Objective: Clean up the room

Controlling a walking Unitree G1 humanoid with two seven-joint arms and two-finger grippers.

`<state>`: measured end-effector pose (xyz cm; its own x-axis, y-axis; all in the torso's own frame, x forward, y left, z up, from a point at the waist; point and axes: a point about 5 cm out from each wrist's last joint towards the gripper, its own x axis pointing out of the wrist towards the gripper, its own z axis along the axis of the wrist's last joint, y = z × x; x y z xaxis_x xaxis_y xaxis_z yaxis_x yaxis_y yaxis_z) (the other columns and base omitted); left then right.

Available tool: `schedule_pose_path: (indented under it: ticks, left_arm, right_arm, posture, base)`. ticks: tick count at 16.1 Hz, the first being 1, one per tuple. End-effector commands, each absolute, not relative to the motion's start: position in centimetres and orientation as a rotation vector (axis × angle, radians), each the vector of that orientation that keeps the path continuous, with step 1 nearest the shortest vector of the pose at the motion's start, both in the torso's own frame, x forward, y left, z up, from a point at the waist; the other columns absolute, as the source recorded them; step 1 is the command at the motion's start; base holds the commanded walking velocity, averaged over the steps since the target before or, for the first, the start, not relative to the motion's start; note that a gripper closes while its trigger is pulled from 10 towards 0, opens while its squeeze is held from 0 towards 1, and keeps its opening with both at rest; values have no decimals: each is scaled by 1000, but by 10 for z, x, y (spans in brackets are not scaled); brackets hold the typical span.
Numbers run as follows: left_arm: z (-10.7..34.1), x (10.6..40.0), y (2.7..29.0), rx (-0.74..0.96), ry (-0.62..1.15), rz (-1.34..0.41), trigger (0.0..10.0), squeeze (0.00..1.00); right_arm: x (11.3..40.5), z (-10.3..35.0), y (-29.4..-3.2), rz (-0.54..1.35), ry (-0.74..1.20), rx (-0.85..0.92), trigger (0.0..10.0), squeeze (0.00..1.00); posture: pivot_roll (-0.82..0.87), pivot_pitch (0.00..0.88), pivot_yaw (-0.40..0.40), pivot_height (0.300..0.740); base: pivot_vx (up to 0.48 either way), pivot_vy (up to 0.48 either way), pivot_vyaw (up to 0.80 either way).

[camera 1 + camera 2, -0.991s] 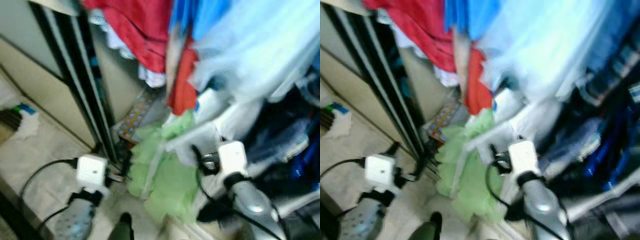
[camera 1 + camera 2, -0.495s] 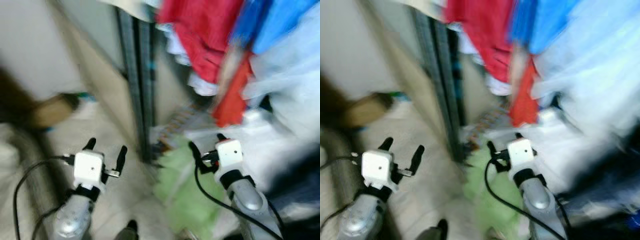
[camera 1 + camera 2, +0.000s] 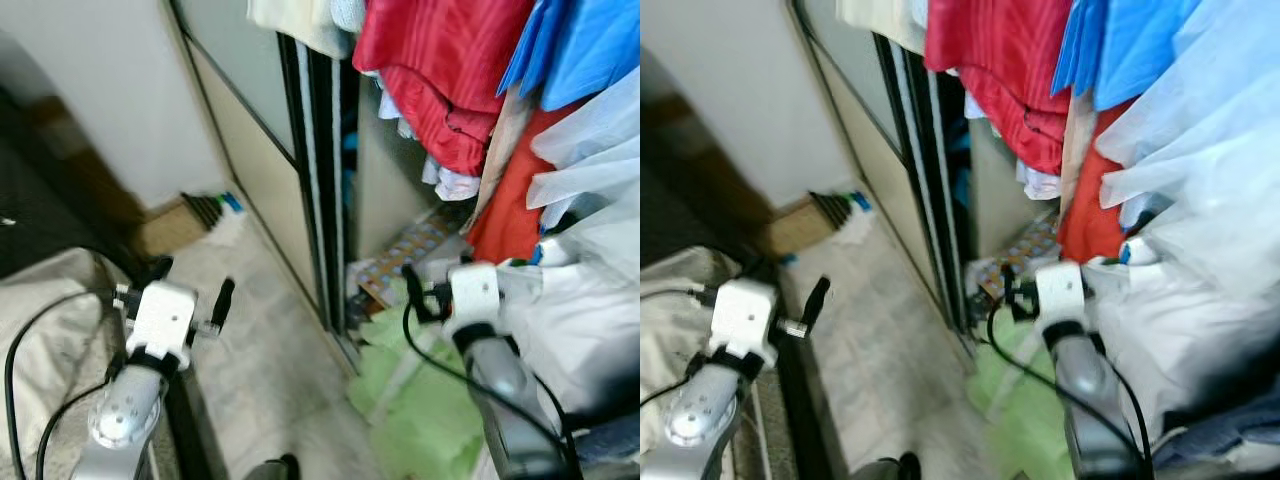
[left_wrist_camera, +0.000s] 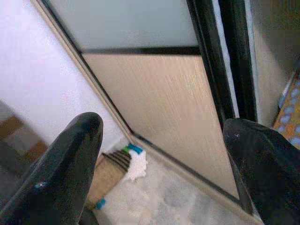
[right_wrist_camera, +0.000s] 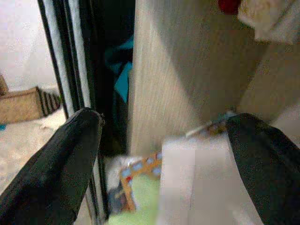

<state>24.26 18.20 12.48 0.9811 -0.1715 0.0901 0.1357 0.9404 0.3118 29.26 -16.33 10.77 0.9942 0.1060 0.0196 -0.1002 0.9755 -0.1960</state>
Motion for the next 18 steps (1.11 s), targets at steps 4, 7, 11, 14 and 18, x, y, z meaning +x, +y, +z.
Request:
schedule_pose_path:
  ticks: [4, 7, 11, 14, 18]
  left_arm:
    - [117, 251, 184, 289, -127, -132, 10000, 0]
    - [116, 254, 191, 281, -144, -38, 10000, 0]
    - [111, 254, 190, 271, -148, -15, 10000, 0]
    - [110, 257, 188, 263, -150, -18, 10000, 0]
    - [123, 262, 193, 246, -180, -1, 10000, 0]
  right_arm:
    - [309, 114, -158, 171, -31, -226, 10000, 0]
    - [317, 116, -156, 215, -47, -242, 10000, 0]
    - [323, 124, -144, 234, -103, -219, 10000, 0]
    - [328, 131, -137, 257, -147, -222, 10000, 0]
    - [334, 149, -138, 257, -207, -232, 10000, 0]
  posture:
    - [76, 19, -35, 740]
    - [78, 0, -60, 740]
    - [86, 0, -57, 740]
    - [89, 0, -54, 740]
    - [77, 0, -63, 740]
  base:
    - [0, 0, 0]
    - [0, 0, 0]
    - [0, 0, 0]
    - [0, 0, 0]
    - [0, 0, 0]
